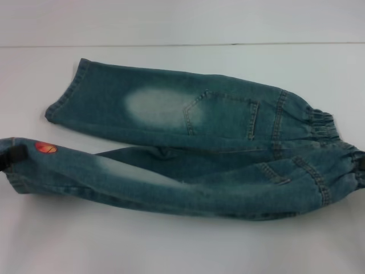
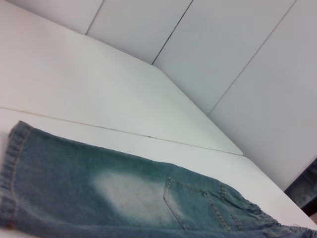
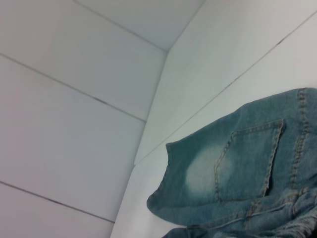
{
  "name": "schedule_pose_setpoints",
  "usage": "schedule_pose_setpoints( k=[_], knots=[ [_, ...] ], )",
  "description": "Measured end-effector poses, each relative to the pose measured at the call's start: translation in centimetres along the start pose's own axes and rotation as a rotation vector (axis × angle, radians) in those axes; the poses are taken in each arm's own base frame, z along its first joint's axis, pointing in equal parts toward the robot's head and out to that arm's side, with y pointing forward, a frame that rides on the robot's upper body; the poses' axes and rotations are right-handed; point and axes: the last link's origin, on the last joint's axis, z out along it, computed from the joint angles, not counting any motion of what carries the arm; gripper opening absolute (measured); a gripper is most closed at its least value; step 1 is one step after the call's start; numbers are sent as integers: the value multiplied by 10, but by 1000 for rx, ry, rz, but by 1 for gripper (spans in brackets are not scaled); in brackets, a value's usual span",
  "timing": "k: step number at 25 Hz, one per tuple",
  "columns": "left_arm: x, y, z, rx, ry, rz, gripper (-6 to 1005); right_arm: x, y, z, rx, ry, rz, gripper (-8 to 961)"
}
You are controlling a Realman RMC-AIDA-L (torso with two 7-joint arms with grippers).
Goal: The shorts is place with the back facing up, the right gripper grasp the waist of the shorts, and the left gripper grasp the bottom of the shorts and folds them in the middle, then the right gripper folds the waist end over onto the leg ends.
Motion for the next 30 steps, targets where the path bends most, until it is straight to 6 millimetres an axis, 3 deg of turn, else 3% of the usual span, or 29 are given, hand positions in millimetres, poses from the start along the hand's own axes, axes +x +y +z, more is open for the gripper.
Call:
schedule_pose_setpoints(
  k=[6,11,16,22,30],
  knots=[
    [2,5,-3,-29,12,12,15,4,1,-17,-2,-21,51,57],
    [25,7,9,-64,47,78,15,-5,-1,-27,0,-141,92,57],
    [61,-2,43,-53,37,137,15,-22,-4,-18,-5,-254,164,57],
    [97,-12,104,10,28,202,15,-36,-11,2,-20,-376,240,57],
    [115,-27,159,191,-6,267,15,-53,-29,27,63,-525,294,54]
  ],
)
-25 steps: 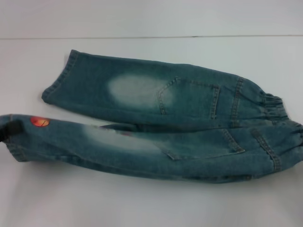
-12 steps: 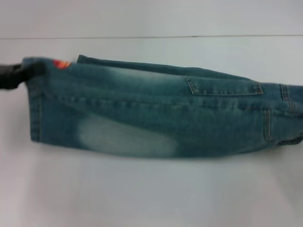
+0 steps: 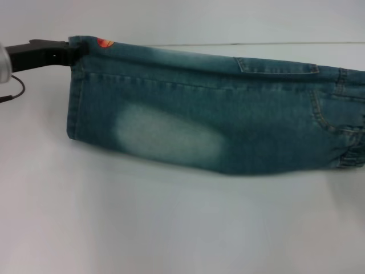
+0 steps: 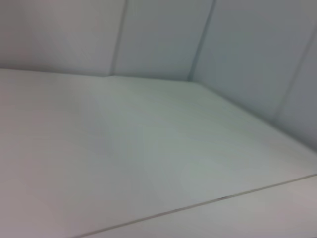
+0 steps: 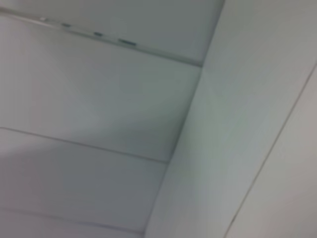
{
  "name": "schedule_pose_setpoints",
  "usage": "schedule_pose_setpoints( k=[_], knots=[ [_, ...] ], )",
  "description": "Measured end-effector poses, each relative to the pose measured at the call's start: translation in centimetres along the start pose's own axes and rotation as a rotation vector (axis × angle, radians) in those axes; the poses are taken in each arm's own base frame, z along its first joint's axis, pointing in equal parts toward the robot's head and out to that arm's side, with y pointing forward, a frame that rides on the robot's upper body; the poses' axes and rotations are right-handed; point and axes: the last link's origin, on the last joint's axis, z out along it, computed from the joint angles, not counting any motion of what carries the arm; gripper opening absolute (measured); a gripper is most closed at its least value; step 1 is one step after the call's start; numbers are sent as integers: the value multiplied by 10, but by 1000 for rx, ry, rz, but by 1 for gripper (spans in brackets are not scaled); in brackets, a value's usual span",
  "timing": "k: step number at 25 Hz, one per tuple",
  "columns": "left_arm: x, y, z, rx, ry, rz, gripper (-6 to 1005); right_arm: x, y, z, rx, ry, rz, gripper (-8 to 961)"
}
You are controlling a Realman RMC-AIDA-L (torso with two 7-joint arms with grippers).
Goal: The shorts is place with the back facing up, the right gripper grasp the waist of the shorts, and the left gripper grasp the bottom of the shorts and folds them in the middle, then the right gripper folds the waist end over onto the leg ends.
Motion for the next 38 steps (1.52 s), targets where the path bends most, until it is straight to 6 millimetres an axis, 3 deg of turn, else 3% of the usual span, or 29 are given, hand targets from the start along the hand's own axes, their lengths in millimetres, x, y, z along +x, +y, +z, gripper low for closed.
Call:
schedule_pose_setpoints(
  k=[11,15,16,18,26,34,38],
  knots=[
    [-15,1,48,246,-59,98,16,16,-5,69,138,-37,-128,64],
    [-26,14,64,306,-79,187,32,19,-8,76,167,-39,-164,71],
    [-28,19,67,312,-80,208,39,20,-8,76,166,-37,-165,114],
    [-29,23,69,309,-83,229,55,21,-10,73,165,-37,-160,200],
    [-27,21,53,249,-65,183,361,12,-25,30,173,-69,-110,528],
    [-25,13,39,279,-86,255,591,4,-26,4,150,-77,-126,767],
    [-22,13,33,280,-113,266,716,5,-24,-3,133,-56,-147,842]
  ],
)
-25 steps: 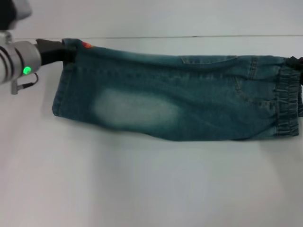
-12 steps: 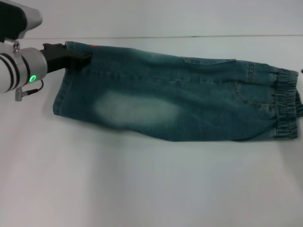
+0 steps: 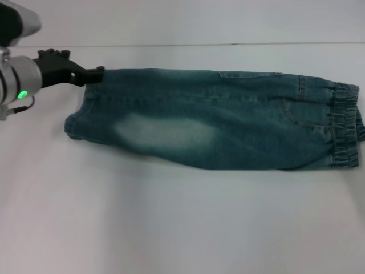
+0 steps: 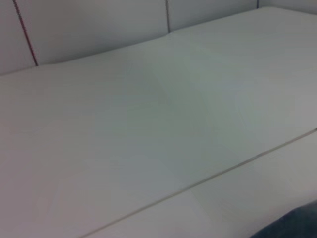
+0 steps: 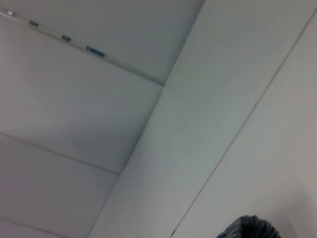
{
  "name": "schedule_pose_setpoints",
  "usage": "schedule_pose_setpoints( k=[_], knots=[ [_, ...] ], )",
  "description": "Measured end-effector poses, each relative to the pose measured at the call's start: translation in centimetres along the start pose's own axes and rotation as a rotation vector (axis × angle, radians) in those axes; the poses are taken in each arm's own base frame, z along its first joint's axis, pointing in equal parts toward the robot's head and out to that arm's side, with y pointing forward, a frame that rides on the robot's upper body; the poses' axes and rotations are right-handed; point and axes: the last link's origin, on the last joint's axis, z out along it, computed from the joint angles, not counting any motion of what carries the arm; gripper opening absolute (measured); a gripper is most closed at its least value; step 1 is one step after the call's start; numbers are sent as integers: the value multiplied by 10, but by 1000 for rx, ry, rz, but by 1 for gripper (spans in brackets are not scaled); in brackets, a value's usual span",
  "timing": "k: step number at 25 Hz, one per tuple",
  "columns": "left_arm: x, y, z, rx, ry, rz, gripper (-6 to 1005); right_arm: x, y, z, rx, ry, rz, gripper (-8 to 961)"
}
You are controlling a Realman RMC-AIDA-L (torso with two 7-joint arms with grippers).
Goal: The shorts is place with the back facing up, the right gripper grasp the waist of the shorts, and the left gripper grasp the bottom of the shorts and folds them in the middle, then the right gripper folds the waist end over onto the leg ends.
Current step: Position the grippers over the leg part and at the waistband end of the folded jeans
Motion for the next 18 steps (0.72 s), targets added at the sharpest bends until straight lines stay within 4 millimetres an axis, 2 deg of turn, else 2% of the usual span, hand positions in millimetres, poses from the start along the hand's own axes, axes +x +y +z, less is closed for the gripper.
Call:
schedule_pose_setpoints(
  k=[4,7,10,18],
  knots=[
    [2,4,-18,-85,-4,-67,909,0,-1,-18,-10,19,-84,878],
    [1,15,-30,-187,-8,-105,914,4,-4,-28,6,48,-148,876],
    [0,27,-36,-267,6,-148,919,8,-6,-28,20,89,-190,874],
    [-9,39,-34,-327,12,-206,917,12,-3,-2,69,137,-255,868]
  ],
)
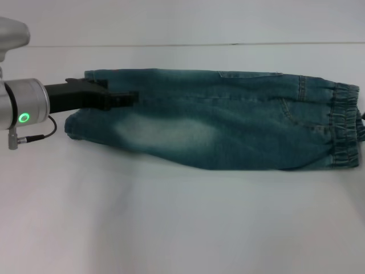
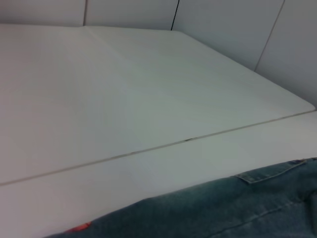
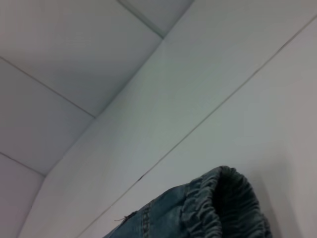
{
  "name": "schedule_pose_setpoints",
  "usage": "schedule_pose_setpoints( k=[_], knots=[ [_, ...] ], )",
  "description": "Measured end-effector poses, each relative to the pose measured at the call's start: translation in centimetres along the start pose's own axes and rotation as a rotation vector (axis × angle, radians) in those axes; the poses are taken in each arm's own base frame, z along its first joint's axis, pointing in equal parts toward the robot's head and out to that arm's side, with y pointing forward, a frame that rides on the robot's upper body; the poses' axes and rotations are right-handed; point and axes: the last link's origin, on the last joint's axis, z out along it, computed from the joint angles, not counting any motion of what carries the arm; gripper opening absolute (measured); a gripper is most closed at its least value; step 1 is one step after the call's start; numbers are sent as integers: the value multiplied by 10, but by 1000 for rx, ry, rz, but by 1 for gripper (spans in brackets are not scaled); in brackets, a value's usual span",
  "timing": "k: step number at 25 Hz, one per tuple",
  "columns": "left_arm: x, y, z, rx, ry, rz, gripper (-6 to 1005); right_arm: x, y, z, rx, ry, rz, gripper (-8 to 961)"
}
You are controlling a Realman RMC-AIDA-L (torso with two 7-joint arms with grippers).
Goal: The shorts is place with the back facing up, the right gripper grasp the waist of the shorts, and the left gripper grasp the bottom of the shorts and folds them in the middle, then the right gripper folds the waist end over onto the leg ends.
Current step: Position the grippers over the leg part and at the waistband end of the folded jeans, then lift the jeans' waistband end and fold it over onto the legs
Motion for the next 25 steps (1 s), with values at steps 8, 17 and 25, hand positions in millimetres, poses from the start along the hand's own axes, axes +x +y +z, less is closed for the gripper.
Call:
schedule_pose_setpoints(
  k=[8,17,25],
  knots=[
    [-7,4,6,-23,-16,-19,918,-1,6,26,45,45,-65,863],
    [-8,9,10,-43,-21,-10,920,3,8,33,61,72,-38,856],
    [-8,12,12,-57,-16,-4,919,3,11,31,36,73,-60,658]
  ],
)
